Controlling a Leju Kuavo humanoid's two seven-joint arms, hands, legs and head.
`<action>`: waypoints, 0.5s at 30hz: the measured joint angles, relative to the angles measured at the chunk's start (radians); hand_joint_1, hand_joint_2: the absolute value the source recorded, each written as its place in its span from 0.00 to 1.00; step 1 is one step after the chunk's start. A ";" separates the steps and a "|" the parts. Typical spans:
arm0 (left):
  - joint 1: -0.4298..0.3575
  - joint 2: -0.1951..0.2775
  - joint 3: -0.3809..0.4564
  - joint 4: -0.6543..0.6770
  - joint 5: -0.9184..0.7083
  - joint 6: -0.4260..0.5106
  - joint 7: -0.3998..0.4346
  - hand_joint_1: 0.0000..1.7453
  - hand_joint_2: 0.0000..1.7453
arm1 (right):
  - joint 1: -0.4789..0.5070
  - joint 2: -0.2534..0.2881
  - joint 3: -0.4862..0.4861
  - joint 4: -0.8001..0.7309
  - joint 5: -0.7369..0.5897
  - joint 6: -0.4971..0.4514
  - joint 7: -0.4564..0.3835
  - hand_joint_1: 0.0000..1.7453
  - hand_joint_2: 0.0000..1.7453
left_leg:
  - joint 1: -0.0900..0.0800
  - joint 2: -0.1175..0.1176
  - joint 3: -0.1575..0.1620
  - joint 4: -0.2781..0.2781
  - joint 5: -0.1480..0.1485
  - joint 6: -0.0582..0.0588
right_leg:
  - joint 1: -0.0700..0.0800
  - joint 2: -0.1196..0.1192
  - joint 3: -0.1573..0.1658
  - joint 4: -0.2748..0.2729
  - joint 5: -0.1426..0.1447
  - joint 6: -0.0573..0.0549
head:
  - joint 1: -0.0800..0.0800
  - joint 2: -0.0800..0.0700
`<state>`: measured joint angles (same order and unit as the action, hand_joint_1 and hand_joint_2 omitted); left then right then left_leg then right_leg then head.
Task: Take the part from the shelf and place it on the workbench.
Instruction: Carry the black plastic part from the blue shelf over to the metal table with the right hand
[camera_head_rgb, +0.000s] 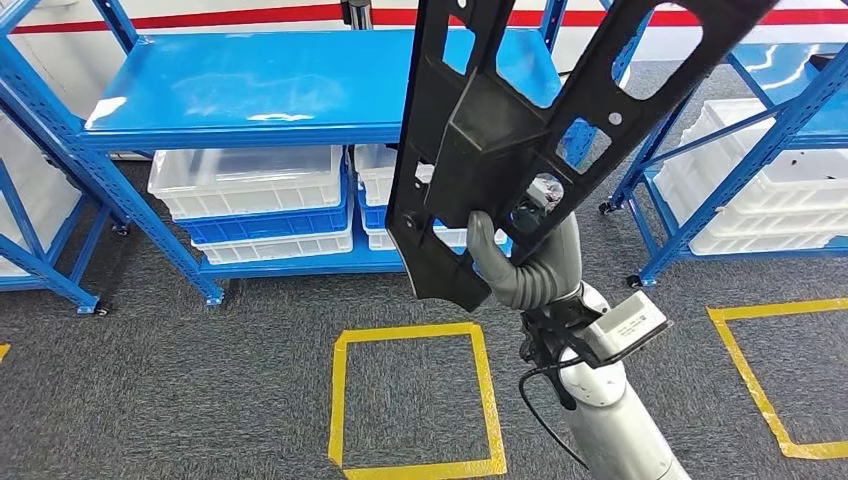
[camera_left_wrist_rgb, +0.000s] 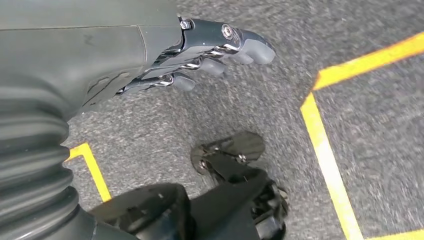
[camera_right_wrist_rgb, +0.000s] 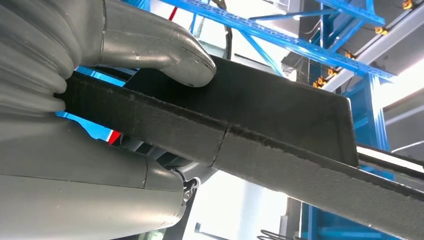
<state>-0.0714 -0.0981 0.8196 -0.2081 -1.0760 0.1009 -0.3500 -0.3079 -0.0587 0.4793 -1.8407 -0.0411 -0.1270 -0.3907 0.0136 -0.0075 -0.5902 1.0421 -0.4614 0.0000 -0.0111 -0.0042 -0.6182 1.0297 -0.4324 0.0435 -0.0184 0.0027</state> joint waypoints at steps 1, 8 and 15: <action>0.000 0.000 0.000 0.000 0.000 0.000 0.000 0.00 1.00 | 0.000 0.000 -0.001 -0.001 0.000 0.000 0.000 1.00 1.00 | 0.002 0.001 -0.003 -0.005 0.006 0.009 | 0.000 0.001 -0.012 0.019 -0.015 0.001 | 0.001 0.000; -0.003 -0.002 0.002 0.000 0.000 0.000 -0.001 0.00 1.00 | 0.002 -0.003 -0.010 -0.002 0.004 0.000 -0.001 1.00 1.00 | 0.006 0.006 -0.039 -0.008 0.036 0.023 | -0.003 0.002 -0.065 0.199 -0.095 0.018 | 0.004 0.000; -0.001 -0.005 0.005 0.000 0.000 -0.001 -0.001 0.00 1.00 | 0.002 -0.005 -0.014 -0.004 0.005 0.000 -0.002 1.00 1.00 | -0.001 0.004 -0.060 -0.010 0.057 -0.013 | -0.002 0.004 0.042 -0.018 -0.020 0.007 | 0.002 0.000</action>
<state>-0.0727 -0.1034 0.8249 -0.2076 -1.0761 0.1003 -0.3510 -0.3061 -0.0640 0.4658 -1.8443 -0.0360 -0.1270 -0.3925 0.0126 -0.0038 -0.6503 1.0325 -0.4040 -0.0130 -0.0131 -0.0005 -0.5761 1.0116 -0.4528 0.0502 -0.0163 0.0027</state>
